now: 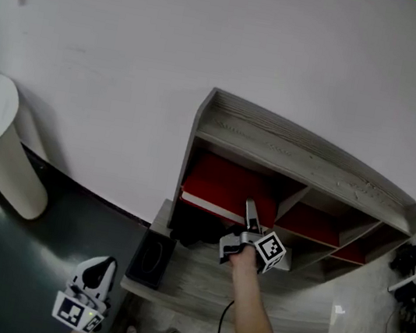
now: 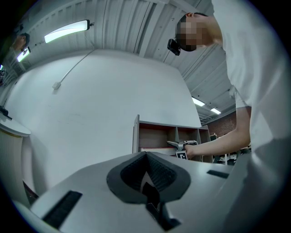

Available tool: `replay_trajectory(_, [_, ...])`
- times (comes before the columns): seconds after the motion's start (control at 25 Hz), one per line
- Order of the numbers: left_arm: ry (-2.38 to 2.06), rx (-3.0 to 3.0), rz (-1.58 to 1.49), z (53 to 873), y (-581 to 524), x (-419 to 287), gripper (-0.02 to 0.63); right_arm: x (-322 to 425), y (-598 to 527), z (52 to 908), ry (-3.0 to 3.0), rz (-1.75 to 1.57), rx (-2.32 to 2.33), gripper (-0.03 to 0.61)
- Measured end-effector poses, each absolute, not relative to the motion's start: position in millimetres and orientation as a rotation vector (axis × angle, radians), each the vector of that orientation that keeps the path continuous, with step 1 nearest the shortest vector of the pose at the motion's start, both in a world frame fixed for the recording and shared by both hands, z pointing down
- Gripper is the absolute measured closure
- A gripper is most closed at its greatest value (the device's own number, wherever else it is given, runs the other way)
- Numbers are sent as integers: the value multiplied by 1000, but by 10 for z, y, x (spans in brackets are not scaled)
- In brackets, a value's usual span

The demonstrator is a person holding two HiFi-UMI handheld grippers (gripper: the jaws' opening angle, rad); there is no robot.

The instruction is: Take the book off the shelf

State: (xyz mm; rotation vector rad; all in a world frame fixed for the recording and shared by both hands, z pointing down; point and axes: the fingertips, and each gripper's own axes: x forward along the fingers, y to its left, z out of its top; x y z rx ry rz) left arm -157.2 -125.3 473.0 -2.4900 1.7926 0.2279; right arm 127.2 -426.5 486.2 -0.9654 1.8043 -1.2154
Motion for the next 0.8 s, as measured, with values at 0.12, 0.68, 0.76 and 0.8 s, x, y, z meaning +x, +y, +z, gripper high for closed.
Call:
replay_trajectory(0.12, [1796, -2499, 224, 4735, -1251, -1563, 597, 1261, -4301, 4881, 1788, -1229, -955, 74])
replay_trajectory(0.68, [1783, -2522, 237, 4754, -1278, -1509, 597, 1020, -4306, 4889, 1832, -1235, -938, 98])
replay_trajectory(0.76, [1791, -2517, 242, 4748, -1276, -1523, 597, 1028, -4307, 4883, 1823, -1232, -932, 156])
replay_trajectory(0.8, [1795, -2514, 246, 4739, -1273, -1530, 597, 1027, -4299, 4876, 1819, -1237, -938, 161])
